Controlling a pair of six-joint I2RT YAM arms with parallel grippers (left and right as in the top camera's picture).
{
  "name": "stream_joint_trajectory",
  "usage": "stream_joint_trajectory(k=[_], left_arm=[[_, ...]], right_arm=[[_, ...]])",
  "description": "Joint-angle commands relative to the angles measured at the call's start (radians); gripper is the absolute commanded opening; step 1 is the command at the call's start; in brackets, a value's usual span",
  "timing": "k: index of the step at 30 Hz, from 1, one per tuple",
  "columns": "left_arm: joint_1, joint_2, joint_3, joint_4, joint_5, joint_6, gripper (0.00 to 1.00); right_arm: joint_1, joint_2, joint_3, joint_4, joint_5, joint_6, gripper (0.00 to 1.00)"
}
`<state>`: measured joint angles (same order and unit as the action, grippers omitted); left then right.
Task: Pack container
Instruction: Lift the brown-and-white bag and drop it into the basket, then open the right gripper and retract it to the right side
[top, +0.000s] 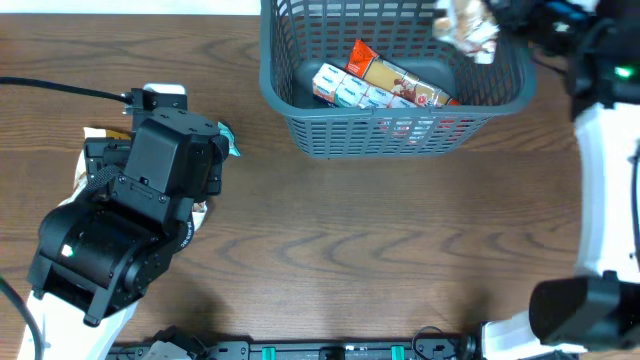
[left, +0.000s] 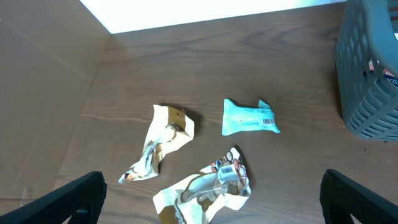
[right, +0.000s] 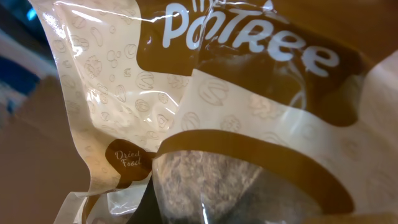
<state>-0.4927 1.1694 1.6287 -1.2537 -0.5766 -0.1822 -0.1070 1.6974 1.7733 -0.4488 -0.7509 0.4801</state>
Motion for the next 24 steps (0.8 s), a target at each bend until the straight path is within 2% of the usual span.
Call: stream_joint_trajectory(k=[1,13,24], left_arm=[[0.005,0.001,-0.003,-0.003,-0.015,0.006,0.99],[0.005,0.001,-0.003,-0.003,-0.015,0.006,0.99],[0.005,0.001,-0.003,-0.003,-0.015,0.006,0.99]], right_arm=[[0.065,0.042,0.000,-0.018,0.049,-0.095,0.01],[0.196,0.153,0.000,-0.245,0.403,-0.340,0.01],[0.185,0.268,0.000,-0.322,0.440,-0.400,0.01]])
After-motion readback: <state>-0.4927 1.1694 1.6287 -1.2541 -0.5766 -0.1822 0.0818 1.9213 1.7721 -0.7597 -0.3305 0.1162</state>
